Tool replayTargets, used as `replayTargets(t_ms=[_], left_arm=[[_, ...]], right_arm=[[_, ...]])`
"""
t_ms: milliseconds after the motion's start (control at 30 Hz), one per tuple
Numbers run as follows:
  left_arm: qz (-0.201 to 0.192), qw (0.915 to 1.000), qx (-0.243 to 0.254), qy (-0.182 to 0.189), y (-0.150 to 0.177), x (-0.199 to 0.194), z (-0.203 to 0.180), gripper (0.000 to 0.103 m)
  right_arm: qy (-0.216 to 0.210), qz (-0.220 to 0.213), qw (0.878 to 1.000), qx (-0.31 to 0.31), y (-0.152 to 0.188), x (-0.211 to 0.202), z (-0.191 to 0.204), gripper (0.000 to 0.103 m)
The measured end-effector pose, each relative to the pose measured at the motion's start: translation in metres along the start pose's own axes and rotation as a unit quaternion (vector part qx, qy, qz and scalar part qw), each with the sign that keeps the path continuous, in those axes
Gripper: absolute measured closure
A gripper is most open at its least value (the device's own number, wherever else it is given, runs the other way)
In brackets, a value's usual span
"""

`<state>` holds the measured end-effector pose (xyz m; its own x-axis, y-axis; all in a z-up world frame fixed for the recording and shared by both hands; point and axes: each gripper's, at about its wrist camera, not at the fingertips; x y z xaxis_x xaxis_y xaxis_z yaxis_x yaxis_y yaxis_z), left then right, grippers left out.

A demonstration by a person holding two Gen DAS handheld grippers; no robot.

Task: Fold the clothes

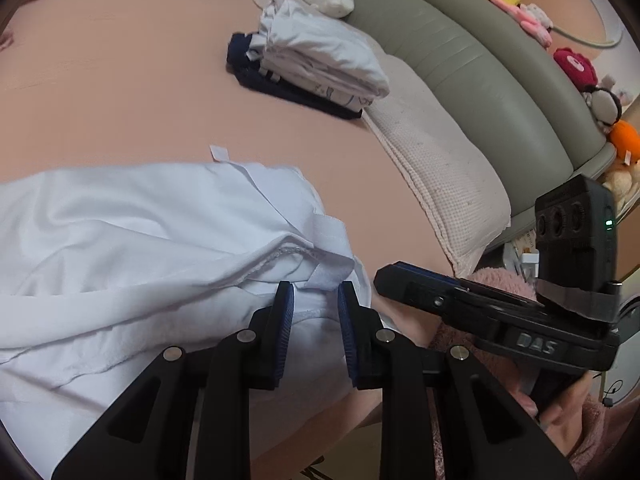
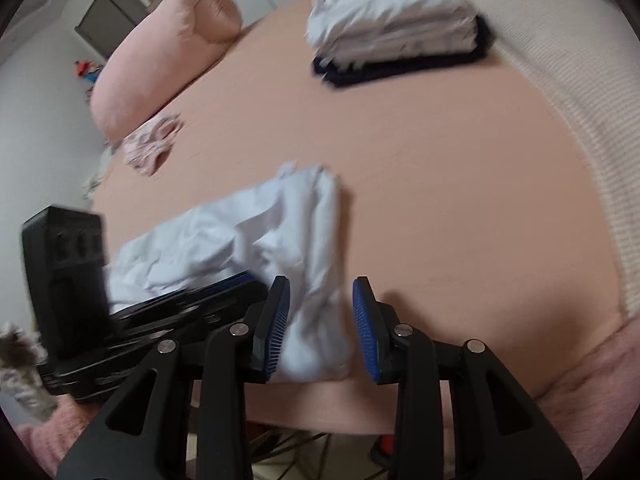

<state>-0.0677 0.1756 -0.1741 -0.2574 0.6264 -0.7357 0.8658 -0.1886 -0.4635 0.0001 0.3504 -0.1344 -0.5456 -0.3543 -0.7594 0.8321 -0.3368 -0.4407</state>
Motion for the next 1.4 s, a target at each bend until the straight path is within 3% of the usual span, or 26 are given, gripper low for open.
replayTargets(t_ms=[200,267,333,400,467,633,700,800,933,967,1167,1333,1400], left_arm=[[-0.031,0.9975,0.008,-0.063,0.002,-0.064,0.021,0.078],[-0.055,0.9913,-0.006,-0.12,0.004,-0.099,0.042,0.078],[-0.078,0.9765,-0.034,-0.198,0.007,-0.137,0.072,0.078],[-0.088,0.9542,-0.061,-0.279,0.011,-0.169,0.104,0.078],[-0.085,0.939,-0.085,-0.322,0.014,-0.19,0.133,0.078],[-0.083,0.9363,-0.114,-0.322,0.012,-0.206,0.166,0.075],[-0.065,0.9385,-0.113,-0.32,0.008,-0.198,0.174,0.066],[-0.038,0.9389,-0.112,-0.323,0.01,-0.188,0.178,0.066],[-0.014,0.9334,-0.117,-0.339,0.024,-0.185,0.174,0.082],[-0.008,0.9319,-0.118,-0.343,0.027,-0.184,0.173,0.083],[0.019,0.9244,-0.128,-0.359,0.048,-0.187,0.167,0.084],[0.02,0.9289,-0.129,-0.346,0.059,-0.191,0.162,0.084],[0.019,0.9304,-0.13,-0.342,0.061,-0.191,0.162,0.083]], right_arm=[[-0.001,0.004,0.996,-0.094,0.003,0.005,0.037,0.068],[0.002,0.021,0.995,-0.093,0.002,0.016,0.037,0.086],[-0.01,0.025,0.997,-0.071,-0.002,0.016,0.03,0.088],[-0.026,0.023,0.998,-0.046,-0.006,0.013,0.02,0.088],[-0.03,0.019,0.999,-0.026,-0.008,0.008,0.013,0.088],[-0.021,0.03,0.999,-0.012,-0.007,0.004,0.008,0.087],[-0.009,0.03,0.999,-0.026,-0.009,0.003,0.014,0.087],[0.013,0.056,0.997,-0.057,-0.01,0.015,0.024,0.087],[0.056,0.069,0.993,-0.079,-0.003,0.022,0.029,0.09],[0.066,0.071,0.992,-0.084,-0.001,0.023,0.029,0.095],[0.135,0.051,0.983,-0.114,0.007,0.006,0.034,0.098],[0.064,0.047,0.994,-0.076,0.007,-0.007,0.028,0.096],[0.06,0.039,0.994,-0.081,0.004,-0.008,0.032,0.086]])
Point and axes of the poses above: each gripper's, at about its wrist camera, not at the fingertips, and x roughly the way its jaws point, z to its left, y to its underside, and after that the axes turned 6 degrees about -y, right-handed
